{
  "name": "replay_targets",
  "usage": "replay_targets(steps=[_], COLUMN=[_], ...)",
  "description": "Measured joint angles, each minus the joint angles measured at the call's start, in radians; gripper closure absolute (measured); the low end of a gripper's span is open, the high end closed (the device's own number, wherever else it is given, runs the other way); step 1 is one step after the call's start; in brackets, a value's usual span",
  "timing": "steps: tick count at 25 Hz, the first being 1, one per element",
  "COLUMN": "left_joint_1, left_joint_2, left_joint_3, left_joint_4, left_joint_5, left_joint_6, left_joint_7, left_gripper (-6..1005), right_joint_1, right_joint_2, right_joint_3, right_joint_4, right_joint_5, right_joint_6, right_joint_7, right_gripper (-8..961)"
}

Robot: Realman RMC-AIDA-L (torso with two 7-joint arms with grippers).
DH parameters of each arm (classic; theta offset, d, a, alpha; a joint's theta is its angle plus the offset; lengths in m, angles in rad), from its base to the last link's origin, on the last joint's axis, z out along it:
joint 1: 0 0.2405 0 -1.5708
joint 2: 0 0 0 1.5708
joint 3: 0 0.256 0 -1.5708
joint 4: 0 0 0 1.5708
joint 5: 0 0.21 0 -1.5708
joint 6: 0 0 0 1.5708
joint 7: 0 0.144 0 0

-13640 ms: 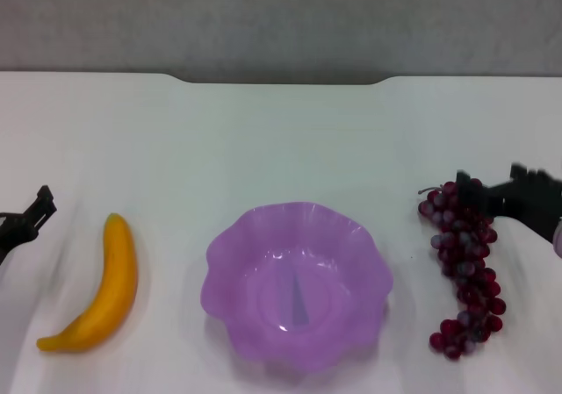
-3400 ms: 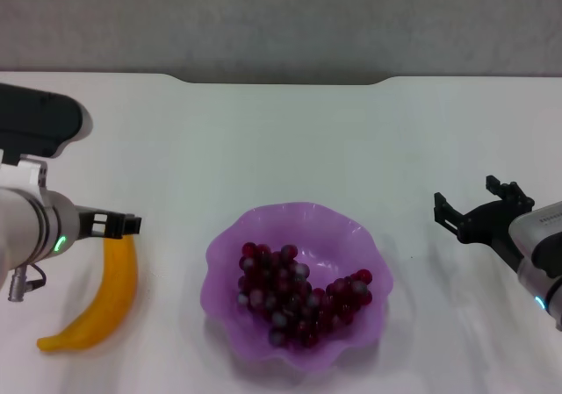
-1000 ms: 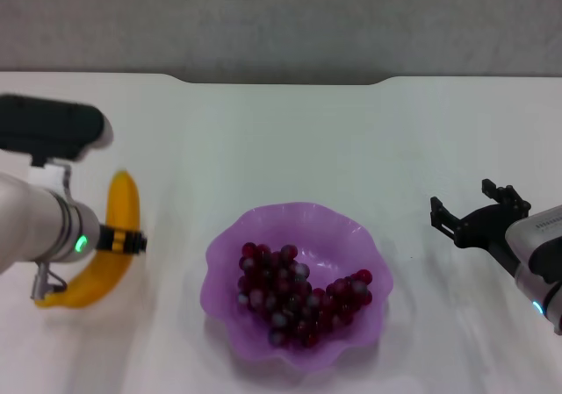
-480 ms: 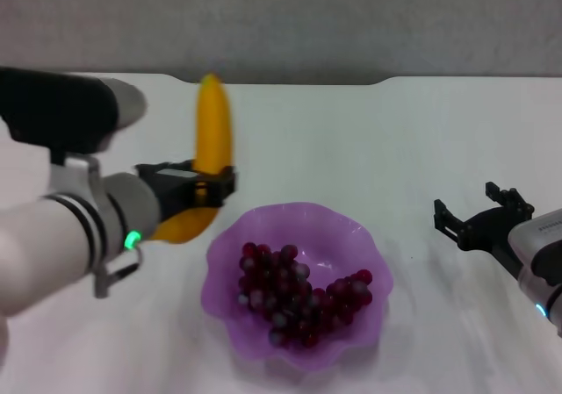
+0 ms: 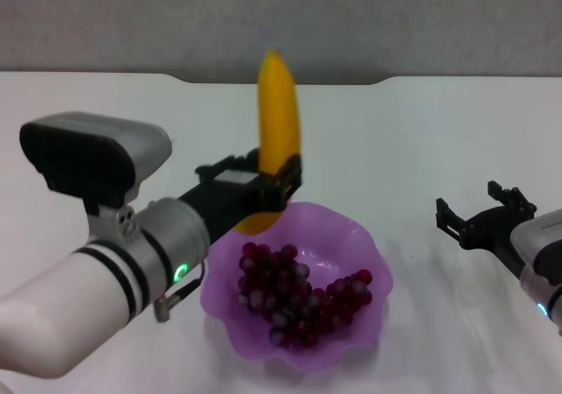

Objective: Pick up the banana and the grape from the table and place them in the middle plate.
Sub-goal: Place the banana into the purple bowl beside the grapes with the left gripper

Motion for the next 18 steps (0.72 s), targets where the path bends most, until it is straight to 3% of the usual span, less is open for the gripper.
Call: replay_targets(steps=[4, 8, 13, 18], left_joint_1=[-0.011, -0.091, -0.251, -0.334], left_joint_2=[0.004, 0.0, -0.002, -0.005], left_joint_3=[-0.021, -0.051, -0.064, -0.051], left_joint_4=[-0.082, -0.082, 0.047, 0.117], left_joint_5=[-0.03, -0.105, -0.2, -0.241], left_joint_6=[0.195, 0.402, 0.6, 0.664], left_joint_7=[-0.008, 0.002, 0.017, 0.028], left_gripper=[394, 384, 373, 361], right_joint_1=[0.0, -0.002, 0.003, 0.002], right_joint_2=[0.0, -0.001, -0.001, 0.0], right_joint_3=[-0.001, -0.002, -0.002, -0.002], right_joint_4=[-0.003, -0.002, -0.002, -0.001], right_joint_5=[-0.004, -0.005, -0.005, -0.005], right_joint_6=[-0.001, -0.001, 0.003, 0.003], right_joint_7=[0.0, 0.0, -0.001, -0.001], right_gripper=[77, 77, 76, 76])
